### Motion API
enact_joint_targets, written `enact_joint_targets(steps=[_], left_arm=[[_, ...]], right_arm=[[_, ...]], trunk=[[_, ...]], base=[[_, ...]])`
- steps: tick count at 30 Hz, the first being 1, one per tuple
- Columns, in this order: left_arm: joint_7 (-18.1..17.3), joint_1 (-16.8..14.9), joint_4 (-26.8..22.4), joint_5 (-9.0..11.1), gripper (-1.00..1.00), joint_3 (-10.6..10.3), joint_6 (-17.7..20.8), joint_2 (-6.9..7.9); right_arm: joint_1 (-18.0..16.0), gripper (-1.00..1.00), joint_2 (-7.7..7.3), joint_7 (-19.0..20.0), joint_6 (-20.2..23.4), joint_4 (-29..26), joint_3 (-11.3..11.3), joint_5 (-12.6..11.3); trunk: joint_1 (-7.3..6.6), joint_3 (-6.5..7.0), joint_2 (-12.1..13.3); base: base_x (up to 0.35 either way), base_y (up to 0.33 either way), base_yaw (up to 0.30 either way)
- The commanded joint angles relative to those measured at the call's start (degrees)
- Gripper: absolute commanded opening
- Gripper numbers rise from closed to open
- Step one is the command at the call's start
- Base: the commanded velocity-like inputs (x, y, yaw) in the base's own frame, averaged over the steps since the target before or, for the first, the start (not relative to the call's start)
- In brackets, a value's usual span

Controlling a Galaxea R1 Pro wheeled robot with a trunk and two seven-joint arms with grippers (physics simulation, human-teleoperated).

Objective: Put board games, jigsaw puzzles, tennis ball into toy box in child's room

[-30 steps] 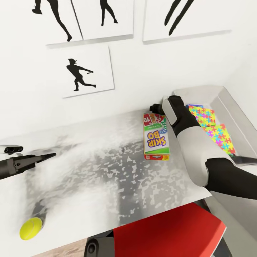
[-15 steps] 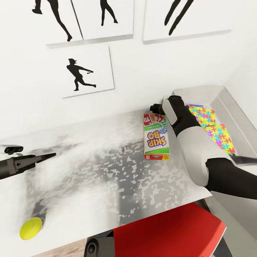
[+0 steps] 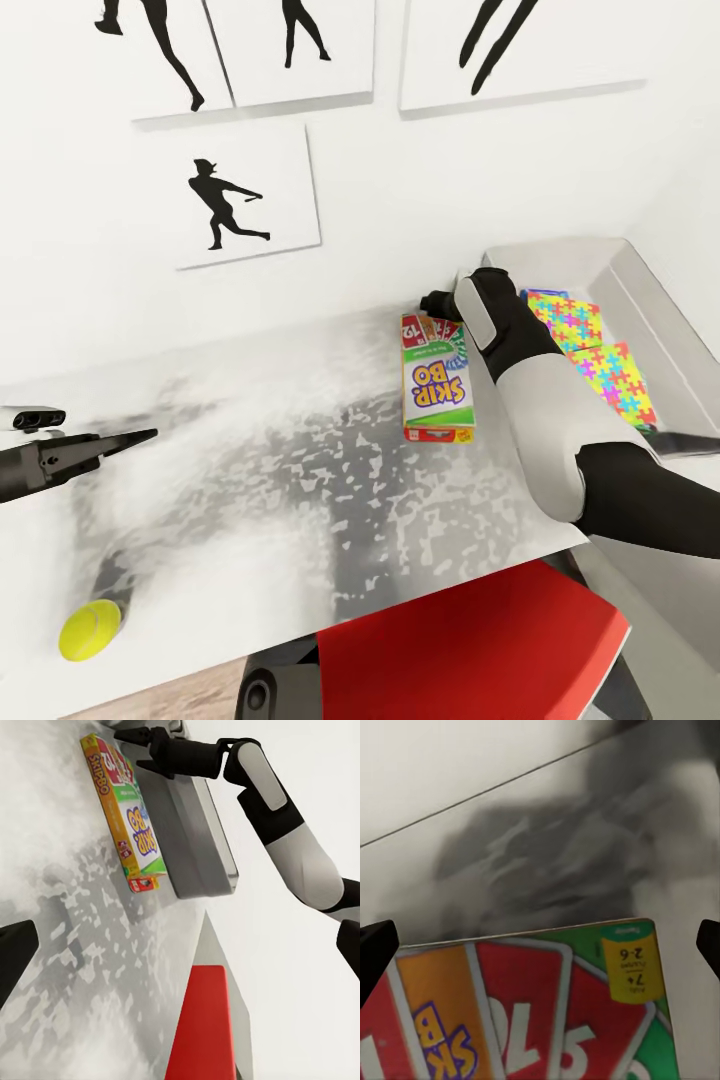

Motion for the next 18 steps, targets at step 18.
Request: enact_joint_targets(steps=[18], left_arm=[[-0.2, 0.0, 0.0, 0.0, 1.0, 0.0, 0.6, 0.01]], right_arm=[[0.0, 1.0, -0.07, -0.3, 0.1, 0.0, 0.0, -0.6]], trunk=[[0.03, -0.07, -0.1]], base=[[-0.028, 0.0, 0.0]])
